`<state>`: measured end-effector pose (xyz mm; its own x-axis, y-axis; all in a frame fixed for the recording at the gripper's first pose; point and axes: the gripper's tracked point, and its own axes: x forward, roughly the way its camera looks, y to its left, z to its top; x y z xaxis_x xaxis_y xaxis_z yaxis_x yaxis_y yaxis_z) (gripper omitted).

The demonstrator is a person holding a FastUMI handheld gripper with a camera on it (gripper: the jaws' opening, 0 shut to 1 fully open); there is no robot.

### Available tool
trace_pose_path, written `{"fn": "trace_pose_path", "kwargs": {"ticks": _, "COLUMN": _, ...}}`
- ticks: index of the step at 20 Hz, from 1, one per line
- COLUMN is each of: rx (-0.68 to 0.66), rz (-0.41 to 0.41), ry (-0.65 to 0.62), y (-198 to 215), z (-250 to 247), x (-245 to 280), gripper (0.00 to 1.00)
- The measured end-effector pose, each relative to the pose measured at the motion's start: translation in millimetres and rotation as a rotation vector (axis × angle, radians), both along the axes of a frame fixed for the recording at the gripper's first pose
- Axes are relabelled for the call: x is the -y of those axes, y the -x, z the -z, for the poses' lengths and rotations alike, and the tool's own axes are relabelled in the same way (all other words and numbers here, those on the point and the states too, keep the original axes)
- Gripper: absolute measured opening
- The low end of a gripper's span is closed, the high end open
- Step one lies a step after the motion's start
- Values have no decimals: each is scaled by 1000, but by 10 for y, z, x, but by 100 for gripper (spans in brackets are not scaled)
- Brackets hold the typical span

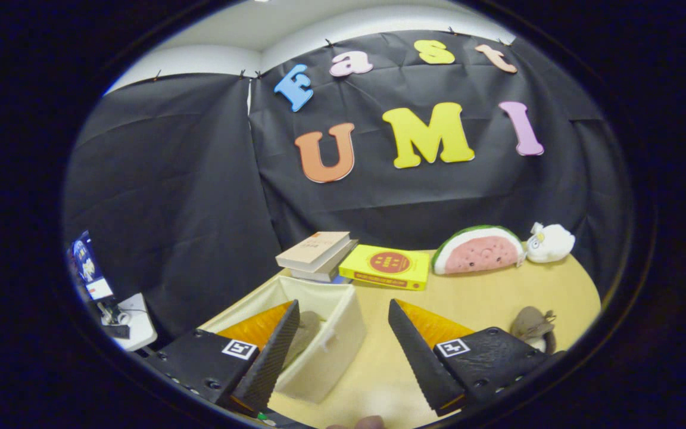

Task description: Open the storage box then place both shoes into the box .Put the left shoe in first, then the right shoe, with the right side of both shoes facing outward in a uniform manner.

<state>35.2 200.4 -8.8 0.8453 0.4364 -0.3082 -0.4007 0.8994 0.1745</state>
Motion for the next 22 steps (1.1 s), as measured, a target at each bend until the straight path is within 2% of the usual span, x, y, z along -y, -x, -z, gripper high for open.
{"fn": "trace_pose_path", "kwargs": {"ticks": 6, "rx": 34, "rz": 158, "ry": 166, "y": -189, "z": 88, "x": 1710, "gripper": 95}}
{"fn": "trace_pose_path", "kwargs": {"ticks": 12, "rx": -111, "rz": 255, "ry": 222, "y": -354, "z": 635, "x": 2735, "gripper": 95}}
{"fn": "trace_pose_path", "kwargs": {"ticks": 16, "rx": -239, "rz": 280, "ry": 239, "y": -487, "z": 1102, "x": 3105, "gripper": 96}}
{"fn": "trace_pose_path", "kwargs": {"ticks": 22, "rx": -409, "rz": 263, "ry": 251, "y": -677, "z": 1745, "x": 3224, "gripper": 96}}
